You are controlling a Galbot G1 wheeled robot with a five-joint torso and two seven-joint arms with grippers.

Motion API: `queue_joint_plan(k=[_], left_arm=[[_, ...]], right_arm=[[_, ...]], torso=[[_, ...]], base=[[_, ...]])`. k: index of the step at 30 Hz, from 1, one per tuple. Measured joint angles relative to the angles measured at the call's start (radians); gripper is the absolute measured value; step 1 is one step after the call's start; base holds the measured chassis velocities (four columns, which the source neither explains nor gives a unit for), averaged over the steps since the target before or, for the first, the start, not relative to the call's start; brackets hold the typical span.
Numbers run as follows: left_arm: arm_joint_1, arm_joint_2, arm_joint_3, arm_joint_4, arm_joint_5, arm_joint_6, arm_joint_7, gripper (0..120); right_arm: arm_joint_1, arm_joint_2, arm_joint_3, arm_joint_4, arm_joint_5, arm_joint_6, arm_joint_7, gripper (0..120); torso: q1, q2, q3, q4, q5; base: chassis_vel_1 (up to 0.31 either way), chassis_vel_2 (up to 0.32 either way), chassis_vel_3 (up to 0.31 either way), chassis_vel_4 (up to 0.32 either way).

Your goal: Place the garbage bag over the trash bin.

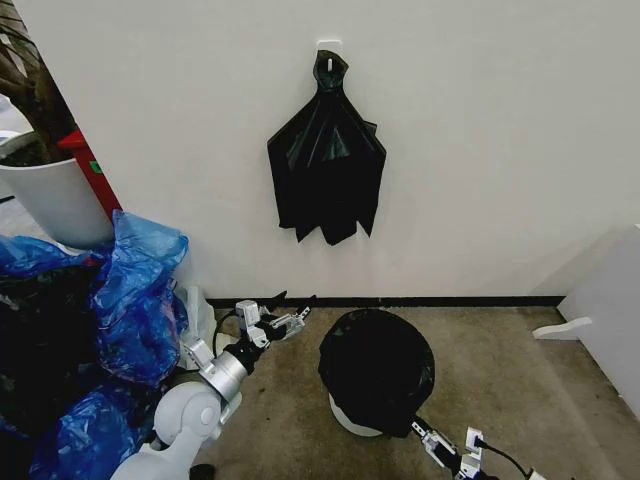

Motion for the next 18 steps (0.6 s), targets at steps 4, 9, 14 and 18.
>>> queue_joint_plan(k=[4,9,14,18], left_arm=[[-0.001,-0.001,0.005,-0.001,0.0,-0.004,-0.001,100],[-0.001,-0.002,0.009,-0.001,0.0,-0.008,-0.001,100],[-0.001,-0.002,0.013,-0.002,0.001,-0.014,-0.002,100],[0.0,-0.002,0.013,-0.005,0.001,-0.015,-0.002,100]], right_arm=[[-0.002,0.0,-0.002,-0.015,-0.027,0.013,0.001,22],[-0.002,0.002,-0.004,-0.034,-0.053,0.026,0.011,8],[0.001,0.012,-0.007,-0.058,-0.065,0.048,0.046,0],[-0.005,0.017,-0.007,-0.06,-0.065,0.055,0.051,0]], torso=[[0.0,0.0,0.0,-0.0001,0.0],[0.0,0.0,0.0,0.0,0.0],[0.0,0.0,0.0,0.0,0.0001],[0.0,0.0,0.0,0.0,0.0001]], base=[[0.0,0.0,0.0,0.0],[0.0,0.0,0.0,0.0],[0.0,0.0,0.0,0.0],[0.0,0.0,0.0,0.0]])
